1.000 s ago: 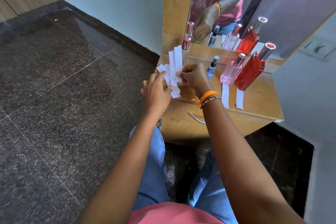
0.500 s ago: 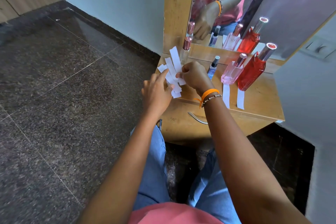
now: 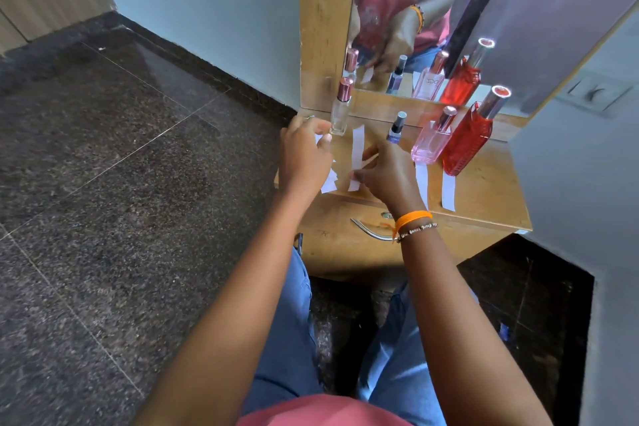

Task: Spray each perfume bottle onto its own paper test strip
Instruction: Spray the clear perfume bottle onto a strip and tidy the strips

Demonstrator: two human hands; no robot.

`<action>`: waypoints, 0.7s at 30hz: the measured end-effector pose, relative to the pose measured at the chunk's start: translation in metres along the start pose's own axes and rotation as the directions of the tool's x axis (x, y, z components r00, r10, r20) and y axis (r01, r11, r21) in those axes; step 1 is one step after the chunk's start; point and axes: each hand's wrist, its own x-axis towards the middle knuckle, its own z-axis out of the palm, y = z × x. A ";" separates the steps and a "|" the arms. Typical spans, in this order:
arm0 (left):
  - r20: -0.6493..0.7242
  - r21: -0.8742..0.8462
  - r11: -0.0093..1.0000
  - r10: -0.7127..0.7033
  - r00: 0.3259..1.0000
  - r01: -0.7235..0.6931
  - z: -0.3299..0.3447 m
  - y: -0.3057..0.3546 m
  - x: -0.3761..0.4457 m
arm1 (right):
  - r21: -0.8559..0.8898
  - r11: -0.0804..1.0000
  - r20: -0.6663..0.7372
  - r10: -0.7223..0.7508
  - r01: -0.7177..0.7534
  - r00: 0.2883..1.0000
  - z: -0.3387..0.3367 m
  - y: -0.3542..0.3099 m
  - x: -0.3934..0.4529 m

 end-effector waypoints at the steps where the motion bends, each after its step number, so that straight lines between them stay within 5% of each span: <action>1: 0.010 -0.009 1.000 0.000 1.000 0.000 0.002 0.002 0.003 | -0.027 1.000 -0.009 0.001 -0.001 1.000 0.001 0.002 -0.002; 11: 0.091 -0.069 0.997 -0.035 0.995 0.041 0.024 0.023 0.048 | -0.228 0.958 -0.178 -0.218 0.175 0.960 -0.007 -0.007 -0.023; 17: 0.048 -0.151 0.988 -0.020 0.999 0.027 0.028 0.025 0.052 | -0.094 0.955 -0.298 -0.297 0.282 0.907 -0.017 -0.013 -0.023; 21: -0.040 -0.175 0.964 0.195 0.980 -0.199 0.009 0.037 0.036 | 0.102 0.905 -0.476 -0.321 0.414 0.819 -0.029 -0.027 -0.020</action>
